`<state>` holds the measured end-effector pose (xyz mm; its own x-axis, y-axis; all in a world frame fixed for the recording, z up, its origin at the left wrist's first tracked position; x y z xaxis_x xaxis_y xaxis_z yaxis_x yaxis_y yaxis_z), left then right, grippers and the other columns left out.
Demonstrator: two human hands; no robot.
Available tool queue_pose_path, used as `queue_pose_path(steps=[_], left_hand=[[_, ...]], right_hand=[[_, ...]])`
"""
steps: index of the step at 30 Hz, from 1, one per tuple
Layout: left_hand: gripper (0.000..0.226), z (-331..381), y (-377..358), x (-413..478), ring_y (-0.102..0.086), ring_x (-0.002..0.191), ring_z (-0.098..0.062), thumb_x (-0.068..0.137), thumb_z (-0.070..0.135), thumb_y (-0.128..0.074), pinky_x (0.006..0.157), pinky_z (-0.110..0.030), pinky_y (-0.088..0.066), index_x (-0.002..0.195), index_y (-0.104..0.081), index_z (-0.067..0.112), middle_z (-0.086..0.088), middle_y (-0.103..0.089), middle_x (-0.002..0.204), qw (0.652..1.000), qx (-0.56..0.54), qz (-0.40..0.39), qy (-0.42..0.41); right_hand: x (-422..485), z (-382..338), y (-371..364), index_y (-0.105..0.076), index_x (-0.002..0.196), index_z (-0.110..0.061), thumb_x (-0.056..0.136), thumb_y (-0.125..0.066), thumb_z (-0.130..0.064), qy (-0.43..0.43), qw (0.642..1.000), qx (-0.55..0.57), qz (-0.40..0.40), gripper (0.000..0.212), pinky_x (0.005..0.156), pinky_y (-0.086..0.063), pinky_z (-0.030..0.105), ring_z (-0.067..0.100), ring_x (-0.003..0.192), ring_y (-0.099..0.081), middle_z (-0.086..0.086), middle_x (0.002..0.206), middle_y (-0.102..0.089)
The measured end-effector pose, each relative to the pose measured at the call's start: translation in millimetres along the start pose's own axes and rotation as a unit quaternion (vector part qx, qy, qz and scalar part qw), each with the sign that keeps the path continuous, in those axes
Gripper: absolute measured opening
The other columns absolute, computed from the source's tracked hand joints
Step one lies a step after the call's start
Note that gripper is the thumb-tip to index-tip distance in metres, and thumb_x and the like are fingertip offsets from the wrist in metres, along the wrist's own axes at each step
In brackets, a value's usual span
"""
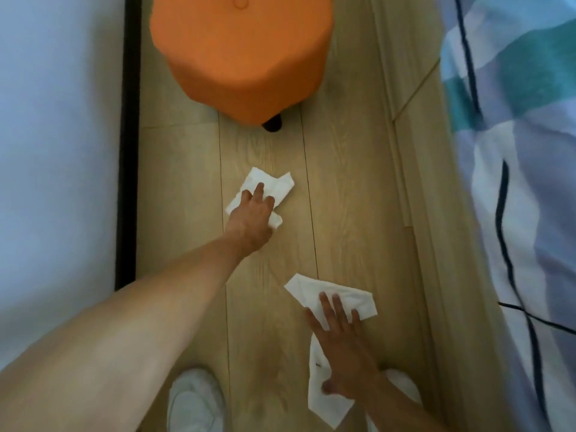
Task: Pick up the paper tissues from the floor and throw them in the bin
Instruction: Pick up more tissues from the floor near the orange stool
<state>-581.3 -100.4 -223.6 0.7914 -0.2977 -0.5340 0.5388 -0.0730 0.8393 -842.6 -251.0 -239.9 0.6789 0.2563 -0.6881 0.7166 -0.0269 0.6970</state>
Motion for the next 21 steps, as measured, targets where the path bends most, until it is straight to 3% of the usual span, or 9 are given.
queue_pose_path(steps=[2,5,7,9,11,14,16,19,21], left_hand=[[0.064,-4.0,-10.1,9.0,-0.019,0.148,-0.044,0.092,0.028,-0.061,0.110,-0.057,-0.038,0.147,-0.034,0.012,-0.013,-0.014,0.166,1.000,0.019,-0.021,-0.009],[0.054,-8.3,-16.2,13.1,-0.035,0.140,-0.042,0.091,0.019,-0.064,0.103,-0.053,-0.048,0.139,-0.042,0.009,-0.013,-0.032,0.155,1.000,0.021,0.008,-0.003],[0.037,-11.9,-17.5,11.0,-0.054,0.119,-0.036,0.088,0.010,-0.065,0.091,-0.049,-0.055,0.122,-0.053,0.006,-0.013,-0.049,0.131,1.000,-0.006,0.029,-0.003],[0.018,-13.6,-16.4,3.7,-0.065,0.095,-0.032,0.085,0.014,-0.064,0.076,-0.043,-0.057,0.101,-0.056,0.010,-0.010,-0.061,0.100,0.998,-0.054,-0.016,-0.005],[0.009,-11.8,-8.8,-12.0,-0.065,0.075,-0.028,0.084,0.020,-0.059,0.063,-0.033,-0.052,0.084,-0.052,0.014,-0.006,-0.062,0.079,0.991,-0.110,-0.074,0.012],[0.007,3.3,15.7,-49.6,-0.068,0.082,-0.029,0.083,0.014,-0.063,0.065,-0.031,-0.049,0.081,-0.057,0.011,-0.009,-0.069,0.084,0.979,-0.193,-0.069,0.014],[0.013,21.0,43.9,-84.5,-0.068,0.085,-0.027,0.079,0.010,-0.068,0.064,-0.028,-0.045,0.086,-0.059,0.013,-0.002,-0.064,0.084,0.950,-0.306,-0.058,0.014],[0.049,51.2,115.5,-146.4,-0.067,0.085,-0.013,0.073,0.015,-0.075,0.062,-0.017,-0.048,0.118,-0.057,0.025,0.008,-0.066,0.097,0.889,-0.454,-0.052,0.028],[0.054,68.3,180.7,-191.1,-0.067,0.088,-0.015,0.066,0.022,-0.082,0.070,-0.021,-0.052,0.114,-0.058,0.029,0.000,-0.066,0.109,0.866,-0.496,-0.048,0.029]], right_hand=[[0.3,-1.3,-3.9,-0.005,0.158,-0.022,0.061,-0.078,-0.068,-0.021,0.998,0.007,0.060,0.130,0.116,-0.025,0.063,0.040,0.151,-0.009,0.018,0.166,-0.007],[2.4,-0.3,-7.3,-0.066,0.129,-0.017,0.044,-0.094,-0.051,-0.019,0.991,0.027,0.128,0.096,0.083,-0.060,0.048,0.032,0.110,-0.069,0.013,0.122,-0.071],[5.2,-1.3,-6.2,-0.075,0.104,-0.017,0.052,-0.094,-0.031,-0.011,0.990,0.048,0.129,0.057,0.068,-0.061,0.038,0.023,0.084,-0.072,0.005,0.095,-0.073],[8.4,1.7,-1.1,-0.066,0.107,-0.016,0.077,-0.075,-0.014,-0.053,0.983,0.125,0.122,0.031,0.074,-0.056,0.036,0.024,0.092,-0.066,0.003,0.103,-0.065],[8.8,3.5,13.2,-0.061,0.116,-0.014,0.086,-0.063,-0.010,-0.106,0.963,0.216,0.120,0.030,0.083,-0.051,0.036,0.025,0.103,-0.061,0.003,0.114,-0.061],[0.7,-3.7,79.1,-0.067,0.095,-0.021,0.090,-0.065,-0.009,-0.156,0.862,0.436,0.207,0.012,0.068,-0.052,0.016,0.002,0.085,-0.067,-0.007,0.093,-0.067],[-8.3,-10.2,136.4,-0.060,0.090,-0.028,0.089,-0.067,-0.011,-0.186,0.799,0.528,0.220,0.018,0.056,-0.043,0.006,-0.008,0.071,-0.060,-0.016,0.083,-0.062],[-41.3,-18.8,220.5,-0.061,0.088,-0.016,0.086,-0.066,-0.016,-0.205,0.710,0.648,0.185,0.005,0.048,-0.046,0.013,0.002,0.065,-0.065,-0.009,0.075,-0.068],[-88.2,-28.2,286.3,-0.066,0.093,-0.018,0.083,-0.063,-0.015,-0.191,0.694,0.677,0.154,0.011,0.051,-0.054,0.022,0.013,0.068,-0.071,-0.003,0.076,-0.073]])
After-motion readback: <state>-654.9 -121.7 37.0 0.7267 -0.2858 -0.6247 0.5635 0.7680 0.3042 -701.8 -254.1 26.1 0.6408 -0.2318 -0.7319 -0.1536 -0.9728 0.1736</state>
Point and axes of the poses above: each hand's wrist, its own x-axis towards the middle knuckle, its own y-axis out of the back of the hand, z = x × y, the point moved 4 cm from there along x, towards the middle knuckle
